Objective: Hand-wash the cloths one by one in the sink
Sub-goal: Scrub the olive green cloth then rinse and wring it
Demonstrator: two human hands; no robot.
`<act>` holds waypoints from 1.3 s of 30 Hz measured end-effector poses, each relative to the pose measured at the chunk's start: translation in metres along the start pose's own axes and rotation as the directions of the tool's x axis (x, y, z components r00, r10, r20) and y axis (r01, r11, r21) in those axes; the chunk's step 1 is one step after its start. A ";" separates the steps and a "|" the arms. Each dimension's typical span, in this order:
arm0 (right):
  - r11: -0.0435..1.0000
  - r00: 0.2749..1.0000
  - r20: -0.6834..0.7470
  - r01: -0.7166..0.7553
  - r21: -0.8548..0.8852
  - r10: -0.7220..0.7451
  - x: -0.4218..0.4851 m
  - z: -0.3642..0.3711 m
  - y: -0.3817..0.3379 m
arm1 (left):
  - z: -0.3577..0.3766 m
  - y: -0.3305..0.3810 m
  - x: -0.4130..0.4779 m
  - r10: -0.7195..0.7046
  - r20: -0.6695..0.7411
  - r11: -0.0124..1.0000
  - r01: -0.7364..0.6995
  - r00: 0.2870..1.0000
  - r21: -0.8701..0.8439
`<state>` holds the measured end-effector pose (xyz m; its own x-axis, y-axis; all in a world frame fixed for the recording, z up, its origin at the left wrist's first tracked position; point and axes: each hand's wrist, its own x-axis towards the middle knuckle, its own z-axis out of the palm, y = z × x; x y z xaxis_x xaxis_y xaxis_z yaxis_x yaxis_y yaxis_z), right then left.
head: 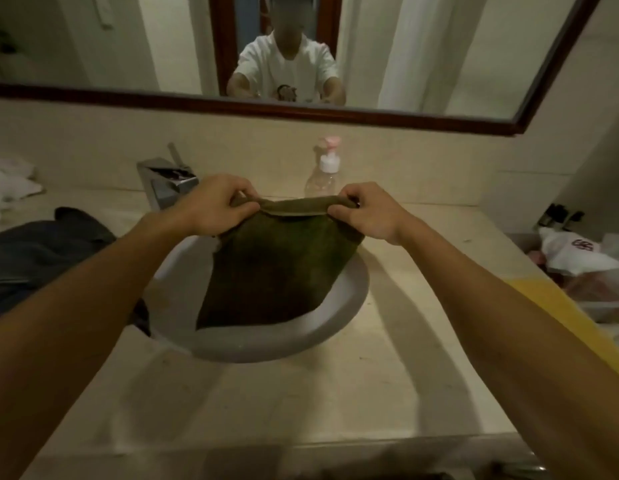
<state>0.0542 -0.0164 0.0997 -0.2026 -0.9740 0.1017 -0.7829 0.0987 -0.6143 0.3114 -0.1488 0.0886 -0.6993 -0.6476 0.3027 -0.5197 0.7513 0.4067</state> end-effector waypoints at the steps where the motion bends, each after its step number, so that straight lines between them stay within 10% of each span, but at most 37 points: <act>1: 0.999 0.998 0.063 -0.023 0.035 0.021 0.005 0.010 0.001 | 0.001 -0.012 -0.006 -0.046 0.109 0.999 0.046 0.993 0.002; 4: 0.996 0.968 0.242 -0.084 0.035 0.074 0.027 0.037 0.007 | 0.008 -0.047 -0.012 -0.124 0.309 0.992 0.118 0.943 0.036; 10: 0.974 0.991 0.052 -0.113 -0.197 0.126 0.078 0.108 0.030 | 0.068 -0.090 0.010 -0.354 0.146 0.917 0.312 0.924 0.247; 12: 0.964 0.970 0.216 -0.051 -0.261 0.110 0.086 0.139 0.031 | 0.100 -0.091 0.018 -0.349 0.235 0.922 0.288 0.907 0.258; 16: 0.912 0.727 0.662 0.125 -0.391 0.184 0.090 0.204 0.044 | 0.153 -0.102 0.014 -0.224 0.713 0.964 0.042 0.665 0.263; 20: 0.862 0.758 0.603 0.111 -0.495 0.248 0.096 0.230 0.062 | 0.178 -0.126 0.002 -0.361 0.761 0.928 0.128 0.539 0.350; 39: 0.830 0.826 0.517 0.115 -0.546 0.226 0.099 0.266 0.061 | 0.194 -0.150 -0.007 -0.385 0.668 0.896 0.085 0.637 0.435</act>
<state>0.1428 -0.1610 -0.1360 -0.0399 -0.8875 -0.4592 -0.9941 0.0816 -0.0714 0.2991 -0.2327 -0.1417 -0.5732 -0.6165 -0.5398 -0.7389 0.6736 0.0153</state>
